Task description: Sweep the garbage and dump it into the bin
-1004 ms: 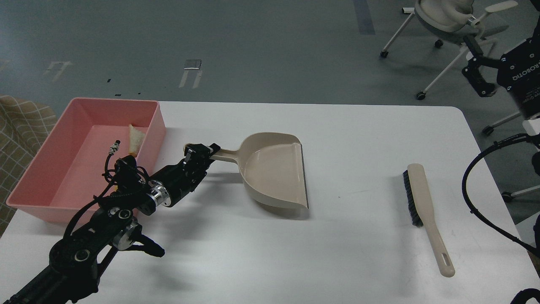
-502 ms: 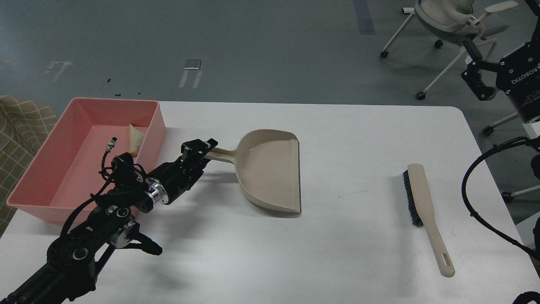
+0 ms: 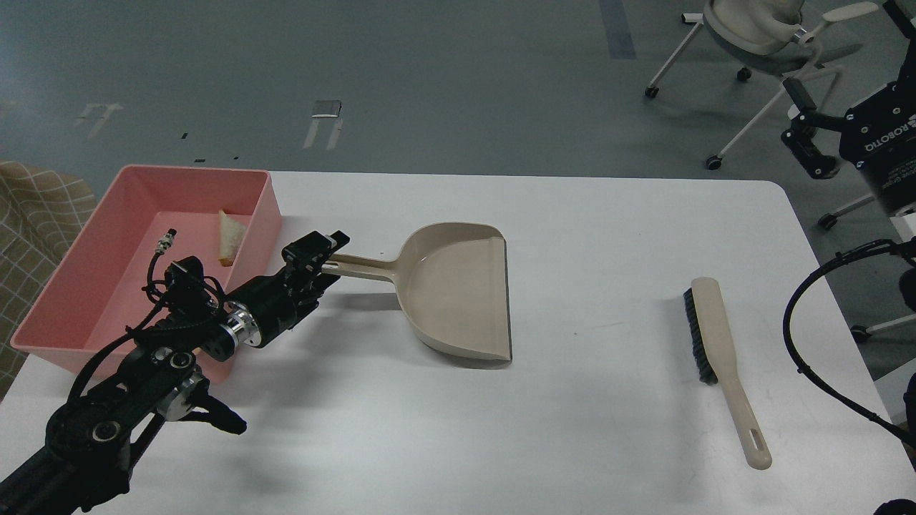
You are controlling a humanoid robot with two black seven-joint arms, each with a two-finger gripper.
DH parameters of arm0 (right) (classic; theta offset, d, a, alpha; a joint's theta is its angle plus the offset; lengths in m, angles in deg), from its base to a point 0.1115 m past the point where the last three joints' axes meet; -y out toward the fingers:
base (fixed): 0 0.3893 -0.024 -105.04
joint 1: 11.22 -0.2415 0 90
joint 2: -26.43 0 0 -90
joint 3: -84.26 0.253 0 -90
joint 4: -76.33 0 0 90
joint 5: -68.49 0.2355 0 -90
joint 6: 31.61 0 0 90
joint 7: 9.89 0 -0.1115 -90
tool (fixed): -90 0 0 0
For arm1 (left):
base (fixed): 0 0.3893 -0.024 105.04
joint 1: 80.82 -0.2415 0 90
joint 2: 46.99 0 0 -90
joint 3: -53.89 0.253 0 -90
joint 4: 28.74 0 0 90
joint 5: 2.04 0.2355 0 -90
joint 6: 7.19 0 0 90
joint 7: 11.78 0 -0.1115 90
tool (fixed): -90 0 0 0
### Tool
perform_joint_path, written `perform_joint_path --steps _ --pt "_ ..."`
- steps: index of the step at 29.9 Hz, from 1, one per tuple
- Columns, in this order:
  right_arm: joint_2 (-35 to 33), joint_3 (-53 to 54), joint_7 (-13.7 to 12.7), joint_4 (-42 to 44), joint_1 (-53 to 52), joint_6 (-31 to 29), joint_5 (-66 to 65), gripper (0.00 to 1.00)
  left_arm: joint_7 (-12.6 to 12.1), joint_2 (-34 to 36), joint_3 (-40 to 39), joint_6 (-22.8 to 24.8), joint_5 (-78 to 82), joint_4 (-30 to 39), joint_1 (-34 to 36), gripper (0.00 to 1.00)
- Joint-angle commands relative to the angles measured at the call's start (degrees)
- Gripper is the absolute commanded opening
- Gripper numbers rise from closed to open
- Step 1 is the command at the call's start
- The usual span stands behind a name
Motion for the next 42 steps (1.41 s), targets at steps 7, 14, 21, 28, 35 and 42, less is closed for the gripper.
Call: perform_joint_path --steps 7,14,21,28,35,42 --pt "-0.1 0.0 0.1 -0.1 0.4 0.0 0.1 0.99 -0.5 4.2 -0.8 -0.1 -0.9 6.2 -0.1 0.87" --pt "-0.1 0.1 0.1 -0.2 0.7 0.0 0.1 0.99 -0.8 5.5 -0.6 -0.2 -0.8 7.0 -0.1 0.87" --pt "-0.1 0.2 0.1 -0.2 1.6 0.0 0.2 0.99 -1.2 9.3 -0.1 0.6 -0.8 7.0 -0.1 0.88" --pt "-0.1 0.2 0.1 -0.1 1.9 0.0 0.2 1.00 -1.1 12.6 -0.8 1.6 -0.9 8.2 -0.1 0.89" --pt "-0.7 -0.1 0.1 -2.4 2.5 0.0 0.0 0.99 -0.8 14.7 -2.1 1.5 -7.9 12.0 0.9 0.90" --pt "-0.8 0.0 -0.2 -0.8 1.6 0.0 0.0 1.00 -0.4 14.7 -5.3 1.5 -17.6 10.9 4.2 0.90"
